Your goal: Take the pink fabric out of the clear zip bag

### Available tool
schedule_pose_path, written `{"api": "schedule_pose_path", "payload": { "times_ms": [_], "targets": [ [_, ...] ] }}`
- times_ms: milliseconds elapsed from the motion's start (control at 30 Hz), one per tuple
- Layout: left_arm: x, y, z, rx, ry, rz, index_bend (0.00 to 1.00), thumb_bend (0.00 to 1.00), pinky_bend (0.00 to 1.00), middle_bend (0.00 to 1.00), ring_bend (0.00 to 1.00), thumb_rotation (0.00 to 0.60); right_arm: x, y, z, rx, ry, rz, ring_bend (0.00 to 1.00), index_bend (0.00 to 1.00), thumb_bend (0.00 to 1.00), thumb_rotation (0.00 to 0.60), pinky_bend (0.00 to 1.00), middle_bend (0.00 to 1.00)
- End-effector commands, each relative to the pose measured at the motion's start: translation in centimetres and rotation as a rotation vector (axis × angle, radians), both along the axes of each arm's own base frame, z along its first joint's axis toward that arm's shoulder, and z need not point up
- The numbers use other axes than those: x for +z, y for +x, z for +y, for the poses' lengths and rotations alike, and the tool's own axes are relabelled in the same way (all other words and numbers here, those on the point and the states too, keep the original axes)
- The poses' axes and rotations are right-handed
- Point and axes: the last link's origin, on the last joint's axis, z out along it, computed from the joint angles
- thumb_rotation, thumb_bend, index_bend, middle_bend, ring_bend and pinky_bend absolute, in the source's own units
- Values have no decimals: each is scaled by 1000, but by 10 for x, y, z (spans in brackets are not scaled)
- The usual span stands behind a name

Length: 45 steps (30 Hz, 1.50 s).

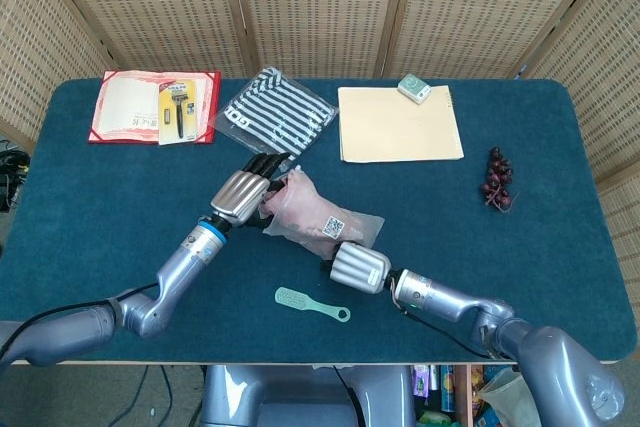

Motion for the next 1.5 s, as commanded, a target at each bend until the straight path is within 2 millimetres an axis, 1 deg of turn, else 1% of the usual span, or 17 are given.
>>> {"api": "schedule_pose_path", "payload": {
  "times_ms": [33, 433, 533, 600, 833, 1100, 1233, 1367, 1433, 1500],
  "targets": [
    [0, -1, 0, 1, -1, 0, 701, 688, 0, 0, 0, 600, 0, 0, 0, -1, 0, -2, 708, 468, 583, 600, 967, 746],
    [-1, -2, 0, 2, 0, 1, 701, 688, 0, 0, 0, 600, -1, 0, 0, -4, -2, -12, 717, 640, 582, 600, 967, 755],
    [-1, -1, 0, 2, -1, 1, 701, 688, 0, 0, 0, 600, -1, -1, 0, -7, 0, -11, 720, 653, 585, 600, 967, 759],
    [-1, -2, 0, 1, 0, 2, 701, 688, 0, 0, 0, 600, -1, -1, 1, -9, 3, -13, 721, 660, 598, 600, 967, 761],
    [0, -3, 1, 4, 3, 2, 701, 688, 0, 0, 0, 600, -1, -1, 2, -7, 5, -18, 738, 749, 709, 600, 986, 789],
    [0, -3, 2, 5, 6, 2, 701, 688, 0, 0, 0, 600, 1, -1, 2, 8, 4, -18, 754, 785, 775, 600, 1000, 812],
    [10, -5, 8, 6, 33, 1, 701, 688, 0, 0, 0, 600, 8, -4, 1, 29, -7, -5, 760, 795, 797, 600, 1000, 817],
    [31, -15, 19, 17, 87, 22, 701, 687, 0, 0, 0, 600, 25, -14, -2, 42, -36, 13, 762, 795, 800, 600, 1000, 819],
    [44, -23, 25, 29, 115, 40, 701, 688, 0, 0, 0, 600, 36, -21, -4, 40, -60, 22, 762, 795, 801, 600, 1000, 819],
    [64, -37, 33, 53, 160, 63, 701, 688, 0, 0, 0, 600, 55, -36, -7, 19, -99, 34, 762, 795, 800, 600, 1000, 819]
  ]
}}
